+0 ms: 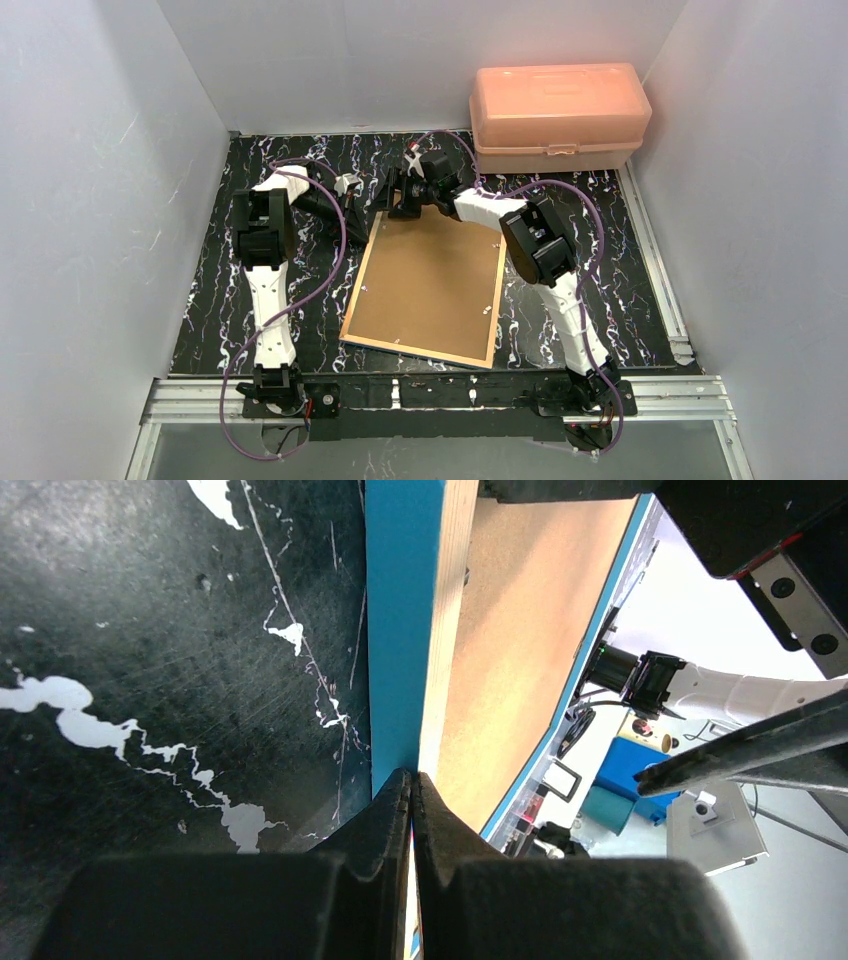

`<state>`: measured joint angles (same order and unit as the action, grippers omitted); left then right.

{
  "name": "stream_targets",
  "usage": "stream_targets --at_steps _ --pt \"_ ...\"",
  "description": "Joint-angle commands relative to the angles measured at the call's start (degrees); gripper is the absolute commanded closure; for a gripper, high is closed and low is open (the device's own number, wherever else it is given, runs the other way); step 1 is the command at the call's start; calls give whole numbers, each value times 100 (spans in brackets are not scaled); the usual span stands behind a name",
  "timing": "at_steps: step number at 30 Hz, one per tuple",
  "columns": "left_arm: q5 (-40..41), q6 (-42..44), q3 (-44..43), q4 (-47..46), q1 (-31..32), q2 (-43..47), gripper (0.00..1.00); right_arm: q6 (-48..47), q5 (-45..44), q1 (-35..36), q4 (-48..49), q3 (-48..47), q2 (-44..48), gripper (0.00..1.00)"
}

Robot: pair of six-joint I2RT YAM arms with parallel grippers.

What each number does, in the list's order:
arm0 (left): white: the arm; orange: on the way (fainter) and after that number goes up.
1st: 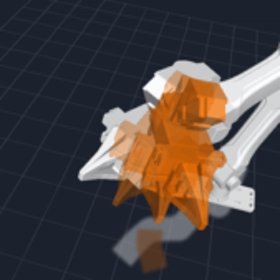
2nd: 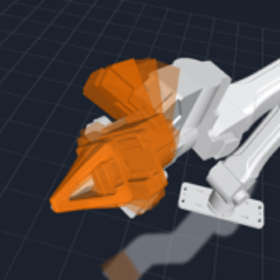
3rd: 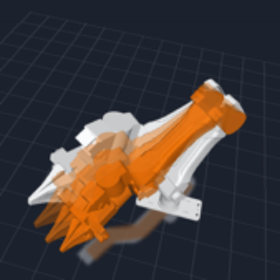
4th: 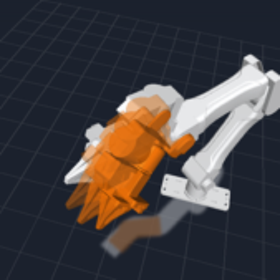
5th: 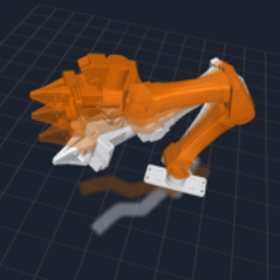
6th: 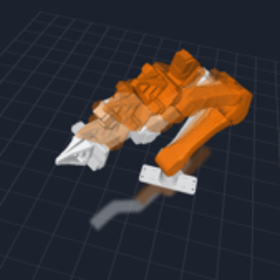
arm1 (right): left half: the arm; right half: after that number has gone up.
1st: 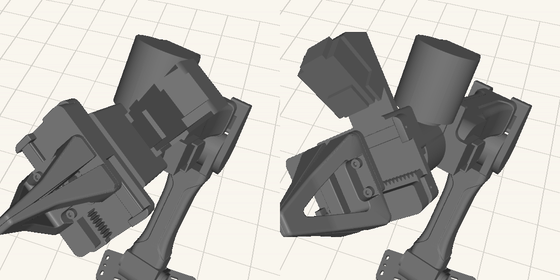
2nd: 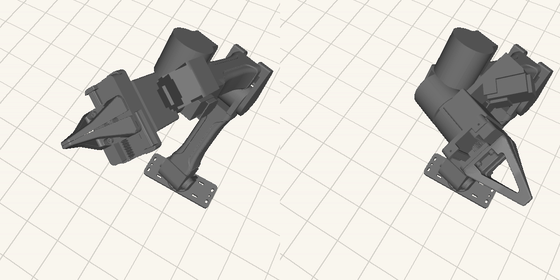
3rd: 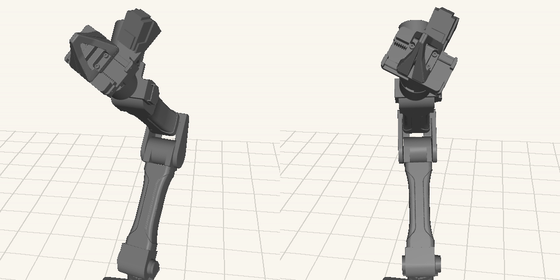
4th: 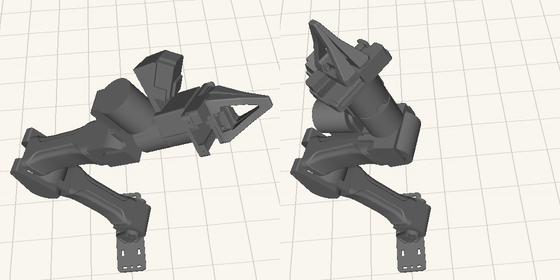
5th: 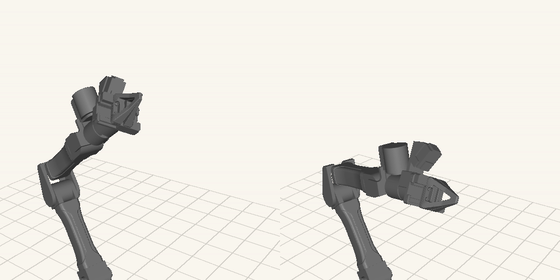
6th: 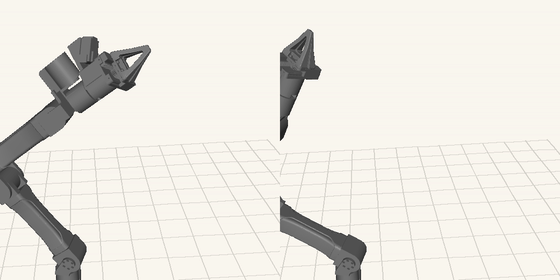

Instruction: Put the photo into the frame

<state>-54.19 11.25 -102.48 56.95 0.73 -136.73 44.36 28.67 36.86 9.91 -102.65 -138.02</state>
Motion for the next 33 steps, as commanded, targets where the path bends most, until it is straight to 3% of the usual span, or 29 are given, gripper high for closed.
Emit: stream_targets --at_steps 1,13,33 --pt "203 25 187 -74 67 249 100 -369 -74 100 -698 87 342 12" --pt "94 -55 267 -175 79 291 100 -440 1 286 -982 -52 248 13" --pt "88 -14 313 -175 163 234 100 -322 743 321 -368 144 1 16"
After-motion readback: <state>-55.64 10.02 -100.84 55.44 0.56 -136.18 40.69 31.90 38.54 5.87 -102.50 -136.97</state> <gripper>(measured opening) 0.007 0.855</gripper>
